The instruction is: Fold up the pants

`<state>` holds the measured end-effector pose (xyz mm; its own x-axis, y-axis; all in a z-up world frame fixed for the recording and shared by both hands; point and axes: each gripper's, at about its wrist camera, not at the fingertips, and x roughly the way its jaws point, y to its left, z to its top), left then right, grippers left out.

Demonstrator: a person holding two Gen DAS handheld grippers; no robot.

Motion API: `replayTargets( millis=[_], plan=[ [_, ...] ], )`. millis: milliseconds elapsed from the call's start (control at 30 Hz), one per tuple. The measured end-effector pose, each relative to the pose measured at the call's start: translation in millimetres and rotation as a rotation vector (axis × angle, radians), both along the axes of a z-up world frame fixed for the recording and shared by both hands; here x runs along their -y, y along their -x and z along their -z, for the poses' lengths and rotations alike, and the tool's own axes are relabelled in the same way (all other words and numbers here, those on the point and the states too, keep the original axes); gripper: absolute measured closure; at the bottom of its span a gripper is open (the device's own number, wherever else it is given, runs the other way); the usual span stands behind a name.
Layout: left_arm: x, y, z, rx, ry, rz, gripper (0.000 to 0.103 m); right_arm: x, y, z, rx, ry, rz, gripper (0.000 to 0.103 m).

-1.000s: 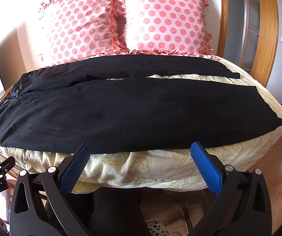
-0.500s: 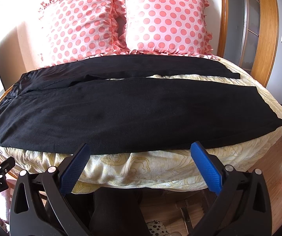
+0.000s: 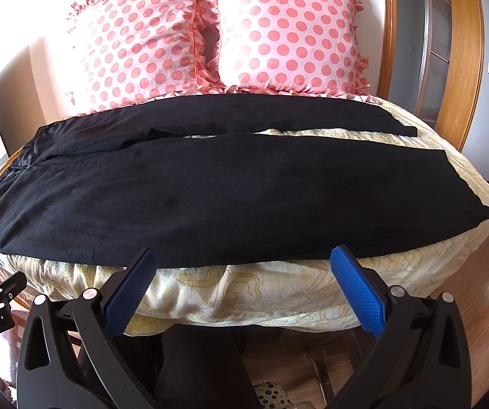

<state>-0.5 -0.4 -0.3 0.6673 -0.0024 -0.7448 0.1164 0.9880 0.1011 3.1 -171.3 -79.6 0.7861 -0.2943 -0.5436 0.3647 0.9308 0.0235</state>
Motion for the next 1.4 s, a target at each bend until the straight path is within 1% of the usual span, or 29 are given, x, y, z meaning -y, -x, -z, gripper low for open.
replayTargets(
  millis=[500, 567, 1033, 1167, 1200, 1300, 1367, 1400],
  plan=[
    [-0.1, 0.1, 0.0, -0.002, 0.002, -0.001, 0.002, 0.1, 0.3, -0.2, -0.001, 0.0, 0.0, 0.001],
    [-2.9, -0.2, 8.1, -0.003, 0.002, -0.001, 0.002, 0.0, 0.5, 0.1, -0.001, -0.001, -0.001, 0.001],
    [-4.1, -1.3, 7.5, 0.001, 0.003, -0.001, 0.002, 0.7, 0.0, -2.2, 0.006, 0.009, 0.003, 0.001],
    [-9.6, -4.3, 5.3, 0.03, 0.004, -0.008, 0.002, 12.5, -1.8, -11.5, 0.034, 0.023, 0.022, 0.001],
    [-10.2, -5.0, 3.3, 0.043, 0.005, -0.01, 0.002, 18.0, -1.5, -16.8, 0.054, 0.024, 0.03, 0.001],
    [-9.1, -10.2, -9.2, 0.081, 0.004, -0.013, 0.002, 35.4, -7.1, -32.1, 0.092, 0.025, 0.036, 0.001],
    [-10.9, -19.6, -21.2, 0.103, 0.007, -0.011, 0.002, 53.7, -15.6, -46.4, 0.103, 0.001, 0.034, 0.001],
    [-11.5, -24.8, -27.2, 0.12, 0.006, -0.016, 0.002, 68.6, -22.6, -56.1, 0.11, -0.041, 0.027, 0.001]
  ],
)
